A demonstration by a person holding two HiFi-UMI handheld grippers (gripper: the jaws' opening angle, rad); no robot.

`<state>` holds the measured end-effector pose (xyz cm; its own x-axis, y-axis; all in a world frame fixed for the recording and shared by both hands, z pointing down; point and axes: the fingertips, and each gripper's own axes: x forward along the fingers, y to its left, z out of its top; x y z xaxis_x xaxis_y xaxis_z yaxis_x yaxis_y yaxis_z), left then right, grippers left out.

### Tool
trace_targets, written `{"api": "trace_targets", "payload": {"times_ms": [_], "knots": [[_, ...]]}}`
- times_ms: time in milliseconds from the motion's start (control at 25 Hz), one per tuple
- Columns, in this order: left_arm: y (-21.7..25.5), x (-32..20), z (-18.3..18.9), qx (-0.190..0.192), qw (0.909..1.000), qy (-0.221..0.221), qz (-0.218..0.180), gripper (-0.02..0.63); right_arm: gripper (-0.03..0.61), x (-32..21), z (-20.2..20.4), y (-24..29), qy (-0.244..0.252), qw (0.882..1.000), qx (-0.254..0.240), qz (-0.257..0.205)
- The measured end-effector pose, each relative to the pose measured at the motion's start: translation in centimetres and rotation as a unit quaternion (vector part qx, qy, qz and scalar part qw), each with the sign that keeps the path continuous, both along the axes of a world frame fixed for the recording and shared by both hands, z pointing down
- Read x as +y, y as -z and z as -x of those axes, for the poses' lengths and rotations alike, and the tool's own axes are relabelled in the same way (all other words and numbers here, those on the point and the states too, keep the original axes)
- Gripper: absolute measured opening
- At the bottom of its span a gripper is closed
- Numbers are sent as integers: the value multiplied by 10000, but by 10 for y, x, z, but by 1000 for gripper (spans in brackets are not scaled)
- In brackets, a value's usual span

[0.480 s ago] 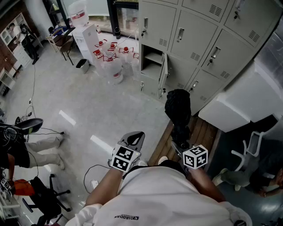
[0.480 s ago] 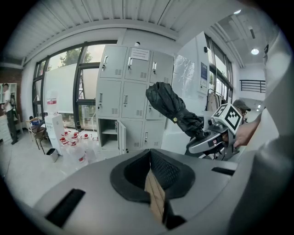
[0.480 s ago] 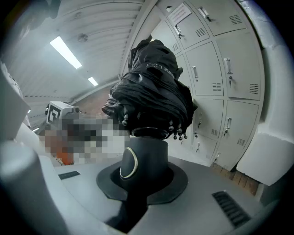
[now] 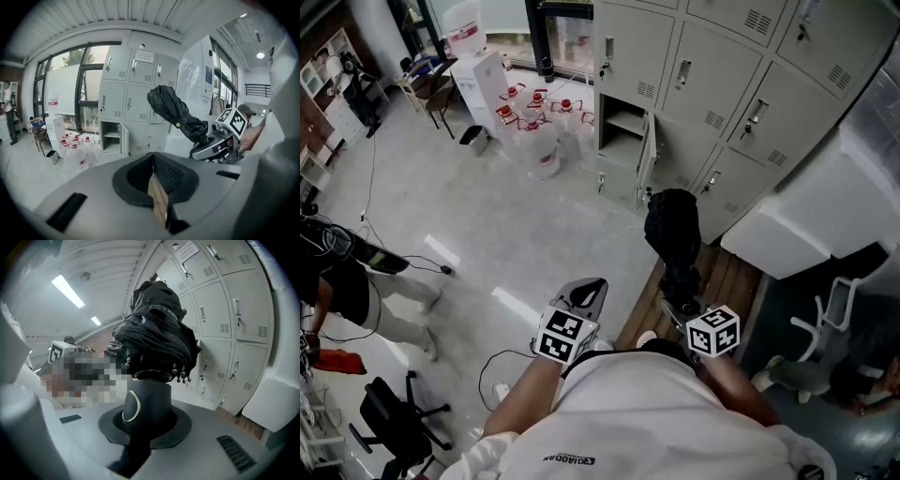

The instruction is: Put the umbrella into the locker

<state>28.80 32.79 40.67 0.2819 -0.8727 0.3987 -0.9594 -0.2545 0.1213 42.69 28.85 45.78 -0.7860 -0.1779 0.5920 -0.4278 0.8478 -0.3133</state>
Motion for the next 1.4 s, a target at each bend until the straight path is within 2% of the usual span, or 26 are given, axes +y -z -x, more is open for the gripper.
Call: {"api": "trace_targets", "payload": {"times_ms": [320,560,800,960,1240,1400], "knots": [[-5,2,4,-10,10000,8,53,15,75,-3,5,-2,-35,9999,30,127],[-10,10,17,-80,9998,121,118,15,78,-5,18,-5,-256,9987,-142,415],[-16,16,27,-6,9995,251,214,15,78,-2,22,-10,-67,9993,43,376],[-18,14,46,-38,9989,421,178,15,78,-2,36,-19,94,9991,100,396],[-36,2,84,-37,9961,819,319,15,80,-38,73,-42,272,9987,112,411],[-63,-27,103,19,9952,890,400,15,80,-77,90,-63,287,9991,94,305]]}}
